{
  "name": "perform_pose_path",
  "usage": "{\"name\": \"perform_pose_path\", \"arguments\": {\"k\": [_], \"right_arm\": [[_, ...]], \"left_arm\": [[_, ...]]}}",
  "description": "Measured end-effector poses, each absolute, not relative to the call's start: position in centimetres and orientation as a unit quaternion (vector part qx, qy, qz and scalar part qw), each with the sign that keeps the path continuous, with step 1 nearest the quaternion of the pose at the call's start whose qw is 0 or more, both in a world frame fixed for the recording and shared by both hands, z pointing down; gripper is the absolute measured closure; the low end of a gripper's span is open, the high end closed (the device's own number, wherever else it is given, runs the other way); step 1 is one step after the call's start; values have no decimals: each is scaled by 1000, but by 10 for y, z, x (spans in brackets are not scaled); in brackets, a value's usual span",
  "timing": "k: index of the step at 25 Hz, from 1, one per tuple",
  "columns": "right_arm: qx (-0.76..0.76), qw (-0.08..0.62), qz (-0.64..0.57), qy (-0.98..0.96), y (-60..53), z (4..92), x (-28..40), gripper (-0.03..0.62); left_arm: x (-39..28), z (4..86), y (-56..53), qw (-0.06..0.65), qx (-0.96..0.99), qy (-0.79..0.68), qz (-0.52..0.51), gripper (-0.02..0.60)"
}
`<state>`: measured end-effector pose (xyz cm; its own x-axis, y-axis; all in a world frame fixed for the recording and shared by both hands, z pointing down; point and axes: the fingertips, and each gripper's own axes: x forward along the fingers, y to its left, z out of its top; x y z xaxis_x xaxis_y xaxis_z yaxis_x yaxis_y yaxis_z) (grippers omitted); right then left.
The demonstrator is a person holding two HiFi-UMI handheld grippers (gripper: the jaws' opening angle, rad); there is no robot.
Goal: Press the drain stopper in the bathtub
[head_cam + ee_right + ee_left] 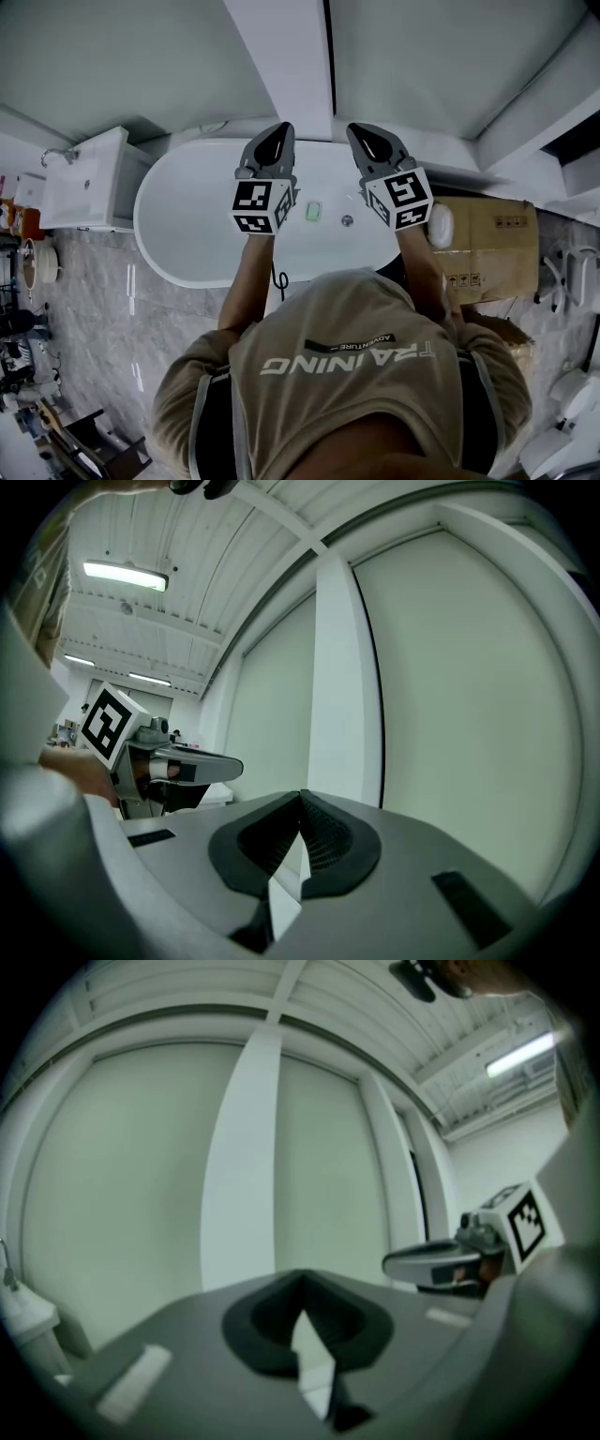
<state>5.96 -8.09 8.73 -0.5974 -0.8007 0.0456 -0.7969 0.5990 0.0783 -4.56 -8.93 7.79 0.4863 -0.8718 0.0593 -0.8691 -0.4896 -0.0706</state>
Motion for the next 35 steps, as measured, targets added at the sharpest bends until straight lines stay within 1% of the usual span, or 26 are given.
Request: {"name": "perform_pose_path", "arguments": {"k": [7,17,35], "right_arm": [[446,33,-16,-894,-83,91,57,585],[448,29,-1,-894,-86,95,63,585],[443,36,-16,-896,-84,95,60,585]], "left_arm": [[-52,84,-92,4,-862,506,-42,580],[-48,87,-92,9,-862,504,-51,580],[-43,83,-89,14,-867,495,-52,580]]}}
